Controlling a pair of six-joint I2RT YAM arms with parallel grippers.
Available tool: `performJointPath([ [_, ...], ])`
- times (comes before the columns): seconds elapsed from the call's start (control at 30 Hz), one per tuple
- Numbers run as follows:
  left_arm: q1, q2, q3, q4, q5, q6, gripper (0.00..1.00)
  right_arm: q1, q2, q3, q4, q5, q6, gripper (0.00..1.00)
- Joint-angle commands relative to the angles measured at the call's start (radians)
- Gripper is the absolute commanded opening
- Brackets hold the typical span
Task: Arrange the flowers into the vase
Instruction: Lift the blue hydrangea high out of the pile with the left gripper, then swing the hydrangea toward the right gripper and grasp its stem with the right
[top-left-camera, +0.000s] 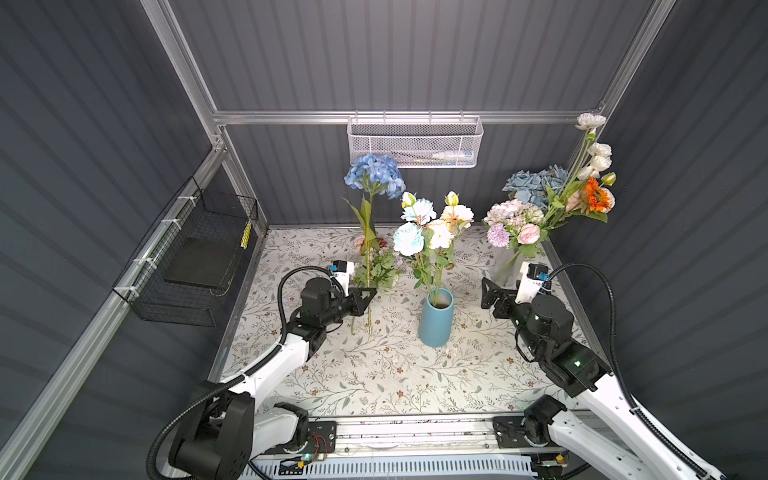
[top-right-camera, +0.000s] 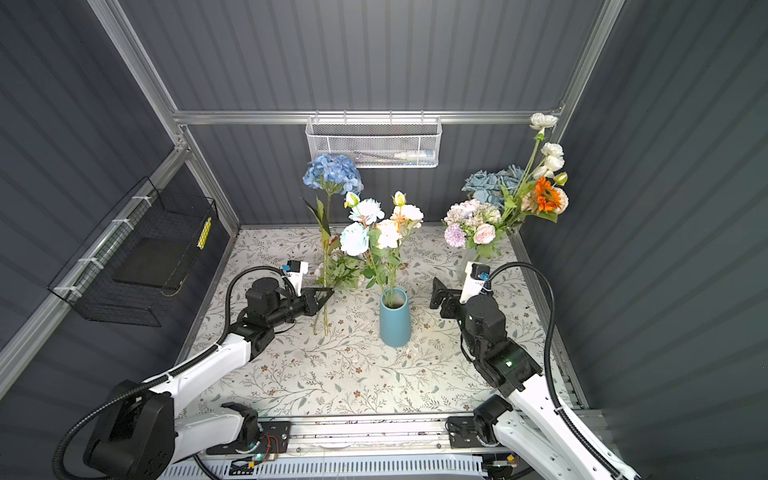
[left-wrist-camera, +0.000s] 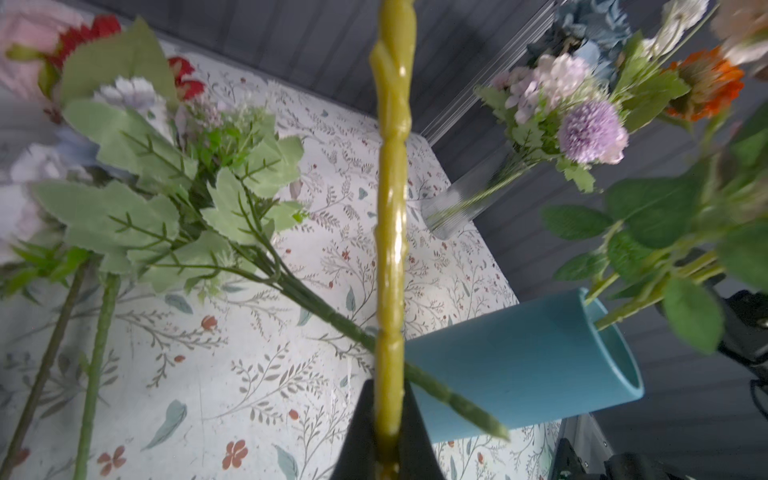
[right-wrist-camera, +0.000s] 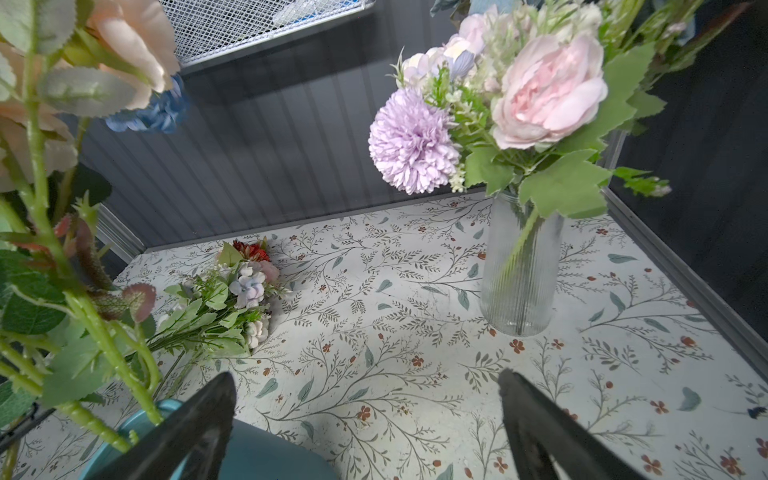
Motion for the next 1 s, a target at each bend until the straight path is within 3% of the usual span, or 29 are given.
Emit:
performJointPath([
  [0.0, 0.007, -0.056, 0.081, -0.029, -0.010, 0.024, 0.00, -0.005, -0.002, 0.014, 0.007, -0.006, -0.005, 0.99],
  [0.3, 0.007, -0.123, 0.193, -0.142, -0.054, 0.061, 0.00, -0.004, -0.001, 0.036, 0.011, -0.039, -0.018, 0.99],
  [0.47, 0.007, -0.145, 0.220, -0.076, -0.036, 0.054, 0.00, -0.004, 0.000, 0.073, -0.001, -0.084, -0.027, 0.99],
  [0.73, -0.006, -0.189, 0.296, 0.105, 0.083, -0.002, 0.00, -0.004, 0.016, 0.160, -0.006, -0.200, -0.044, 0.99],
  [0.83, -0.050, -0.195, 0.327, 0.155, 0.111, -0.002, 0.00, -0.003, 0.034, 0.194, 0.001, -0.246, -0.041, 0.99],
  [0.97, -0.188, -0.183, 0.391, 0.143, 0.125, 0.080, 0.00, -0.003, 0.059, 0.228, 0.016, -0.309, -0.030, 0.99],
])
